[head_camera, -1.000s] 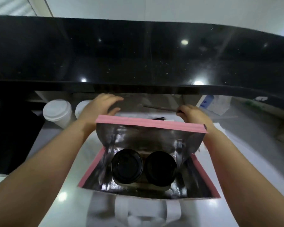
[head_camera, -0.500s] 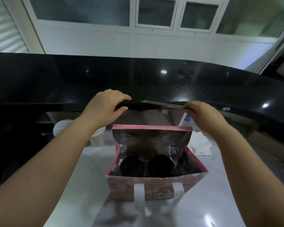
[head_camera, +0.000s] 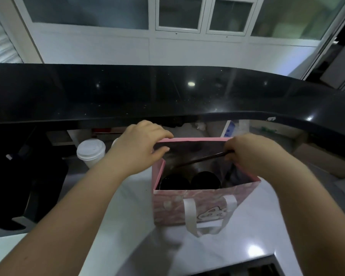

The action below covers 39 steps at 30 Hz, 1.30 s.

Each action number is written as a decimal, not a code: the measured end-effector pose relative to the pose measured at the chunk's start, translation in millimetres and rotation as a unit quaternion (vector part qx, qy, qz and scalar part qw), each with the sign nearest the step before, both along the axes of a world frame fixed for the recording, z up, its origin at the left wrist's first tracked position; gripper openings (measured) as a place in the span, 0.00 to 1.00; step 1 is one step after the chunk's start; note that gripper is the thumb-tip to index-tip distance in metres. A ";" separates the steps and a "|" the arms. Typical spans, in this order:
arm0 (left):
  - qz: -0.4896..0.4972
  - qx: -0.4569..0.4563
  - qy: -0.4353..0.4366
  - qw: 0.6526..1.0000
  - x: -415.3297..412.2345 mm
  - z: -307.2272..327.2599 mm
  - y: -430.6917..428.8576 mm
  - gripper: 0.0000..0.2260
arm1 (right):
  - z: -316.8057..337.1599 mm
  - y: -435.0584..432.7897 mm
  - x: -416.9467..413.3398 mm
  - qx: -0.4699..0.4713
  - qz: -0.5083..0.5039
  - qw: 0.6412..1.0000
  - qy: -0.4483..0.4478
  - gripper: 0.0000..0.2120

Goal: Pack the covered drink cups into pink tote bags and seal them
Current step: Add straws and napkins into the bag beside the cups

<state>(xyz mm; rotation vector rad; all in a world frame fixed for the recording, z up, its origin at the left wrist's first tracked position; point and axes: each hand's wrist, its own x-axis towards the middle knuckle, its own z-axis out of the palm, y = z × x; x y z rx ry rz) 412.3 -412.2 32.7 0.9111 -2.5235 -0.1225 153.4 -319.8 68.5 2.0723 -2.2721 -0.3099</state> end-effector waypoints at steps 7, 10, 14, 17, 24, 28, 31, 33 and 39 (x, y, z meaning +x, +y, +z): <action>-0.024 0.031 -0.004 0.999 -5.2 -15.4 20.0 0.17 | -39.9 -21.9 31.7 0.017 0.036 0.999 0.013 0.22; -0.020 0.026 0.001 0.999 -10.0 -17.5 24.4 0.16 | -43.9 -13.3 17.8 -0.019 0.022 0.998 -0.051 0.24; -0.020 -0.002 0.009 1.000 -27.7 -9.1 25.7 0.16 | -29.2 7.5 1.9 -0.104 0.019 0.975 -0.195 0.17; -0.040 -0.018 -0.022 0.999 -56.9 4.2 21.3 0.16 | -10.7 19.2 -11.1 -0.157 0.010 0.955 -0.253 0.14; -0.097 -0.096 -0.137 0.981 -144.4 29.9 9.2 0.17 | 24.8 40.7 -53.7 -0.213 -0.058 0.946 -0.239 0.11; -0.117 -0.147 -0.194 0.963 -195.1 35.9 -0.1 0.17 | 35.5 52.7 -77.5 -0.222 -0.088 0.946 -0.218 0.12; -0.131 -0.166 -0.212 0.954 -228.0 35.4 -7.4 0.17 | 36.1 61.0 -97.3 -0.217 -0.114 0.944 -0.220 0.13; -0.139 -0.164 -0.211 0.954 -245.9 32.7 -11.1 0.17 | 31.1 65.3 -110.2 -0.211 -0.121 0.943 -0.226 0.13; -0.192 -0.151 -0.274 0.930 -282.2 25.7 -39.6 0.17 | -13.0 51.6 -150.4 -0.191 -0.128 0.945 -0.232 0.13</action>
